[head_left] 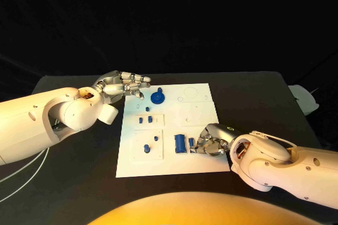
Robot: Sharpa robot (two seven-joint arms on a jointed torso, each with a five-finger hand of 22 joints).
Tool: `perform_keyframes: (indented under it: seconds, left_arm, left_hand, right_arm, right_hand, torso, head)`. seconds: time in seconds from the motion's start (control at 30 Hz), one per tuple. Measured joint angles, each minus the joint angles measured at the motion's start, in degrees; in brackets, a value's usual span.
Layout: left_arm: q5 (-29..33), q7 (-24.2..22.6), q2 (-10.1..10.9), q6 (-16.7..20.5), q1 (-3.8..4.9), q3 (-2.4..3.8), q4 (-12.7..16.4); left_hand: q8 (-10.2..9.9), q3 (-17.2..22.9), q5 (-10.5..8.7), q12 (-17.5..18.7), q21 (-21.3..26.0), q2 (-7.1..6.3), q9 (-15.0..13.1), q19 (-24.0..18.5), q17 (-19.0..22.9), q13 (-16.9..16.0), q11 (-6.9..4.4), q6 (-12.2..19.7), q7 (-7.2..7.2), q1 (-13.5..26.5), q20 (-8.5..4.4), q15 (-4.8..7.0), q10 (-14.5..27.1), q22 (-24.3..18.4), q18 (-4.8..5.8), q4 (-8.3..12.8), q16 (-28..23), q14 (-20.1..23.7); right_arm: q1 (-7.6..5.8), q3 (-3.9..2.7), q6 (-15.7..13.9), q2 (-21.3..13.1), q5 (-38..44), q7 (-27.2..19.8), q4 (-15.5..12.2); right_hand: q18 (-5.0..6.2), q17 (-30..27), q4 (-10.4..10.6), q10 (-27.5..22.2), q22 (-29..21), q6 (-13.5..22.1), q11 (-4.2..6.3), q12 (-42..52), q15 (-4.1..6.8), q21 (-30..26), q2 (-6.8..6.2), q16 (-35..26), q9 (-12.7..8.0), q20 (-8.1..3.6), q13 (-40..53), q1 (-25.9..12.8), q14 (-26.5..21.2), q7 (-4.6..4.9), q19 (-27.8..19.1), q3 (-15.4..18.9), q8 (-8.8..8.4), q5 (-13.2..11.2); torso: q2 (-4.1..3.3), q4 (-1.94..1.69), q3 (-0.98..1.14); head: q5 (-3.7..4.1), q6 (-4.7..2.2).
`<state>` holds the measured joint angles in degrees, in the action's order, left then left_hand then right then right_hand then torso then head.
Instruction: Assemble the parts on the task board
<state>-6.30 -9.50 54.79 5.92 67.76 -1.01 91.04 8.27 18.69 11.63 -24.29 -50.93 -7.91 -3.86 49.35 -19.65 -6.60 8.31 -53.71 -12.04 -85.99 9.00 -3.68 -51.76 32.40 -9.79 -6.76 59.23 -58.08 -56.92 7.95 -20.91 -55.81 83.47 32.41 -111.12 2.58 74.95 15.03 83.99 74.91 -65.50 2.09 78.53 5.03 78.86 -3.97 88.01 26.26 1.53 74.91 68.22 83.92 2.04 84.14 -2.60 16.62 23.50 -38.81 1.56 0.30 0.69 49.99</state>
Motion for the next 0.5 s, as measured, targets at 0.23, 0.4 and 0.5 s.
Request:
perform_keyframes:
  seconds: [0.23, 0.4, 0.5]
  left_arm:
    - [0.00, 0.00, -0.01, -0.01, 0.00, 0.00, -0.04]
    - [0.00, 0.00, -0.01, -0.02, 0.00, -0.08, -0.12]
    - [0.01, 0.00, -0.01, -0.03, -0.01, -0.15, -0.29]
  left_hand:
    - [0.00, 0.00, 0.00, 0.00, 0.00, 0.00, 0.00, 0.00, 0.00, 0.00, 0.00, 0.00, 0.00, 0.00, 0.00, 0.00, 0.00, 0.00, 0.00, 0.00, 0.00, 0.00]
    - [0.00, 0.00, 0.00, -0.02, 0.00, 0.00, 0.00, 0.00, 0.00, 0.00, 0.00, 0.00, 0.00, 0.00, 0.00, 0.00, 0.00, 0.00, 0.00, 0.00, 0.00, 0.00]
    - [0.00, 0.00, 0.00, -0.33, 0.00, 0.00, 0.00, 0.00, 0.07, 0.00, 0.00, 0.00, 0.00, 0.00, 0.00, 0.00, 0.00, -0.07, 0.01, 0.00, 0.00, 0.00]
  right_arm:
    - [0.01, 0.00, 0.14, -0.06, 0.44, 0.03, 0.20]
    - [-0.01, -0.02, -0.23, -0.88, 0.60, -0.34, -0.59]
    - [-0.39, -0.04, -1.00, -1.47, 0.34, -1.26, -1.04]
  right_hand:
    - [0.00, -0.01, -0.79, 0.00, 0.00, 0.00, 0.00, 0.00, 0.00, 0.00, 0.31, 0.00, 0.21, 0.00, 0.01, 2.10, 0.00, 0.00, 0.00, 0.79, 0.00, -1.86]
    - [0.00, -0.01, -0.50, 0.00, -0.01, 0.00, 0.00, -0.42, 0.00, -0.34, 0.31, 0.00, 0.21, 0.00, 0.02, 2.10, 0.00, 0.00, 0.00, 1.08, 0.00, -2.09]
    - [-0.01, -0.01, 0.09, 0.00, -0.01, 0.38, 0.00, -1.31, 0.00, -1.62, 0.31, 0.00, 0.21, 0.00, 0.02, 2.10, 0.00, 0.29, 0.00, 1.69, 0.00, -2.09]
  torso:
    - [0.07, 0.01, -0.03]
    - [0.10, 0.01, -0.02]
    - [0.20, -0.03, -0.03]
  head:
    - [0.03, 0.00]
    - [-0.10, -0.39]
    - [-0.02, -0.54]
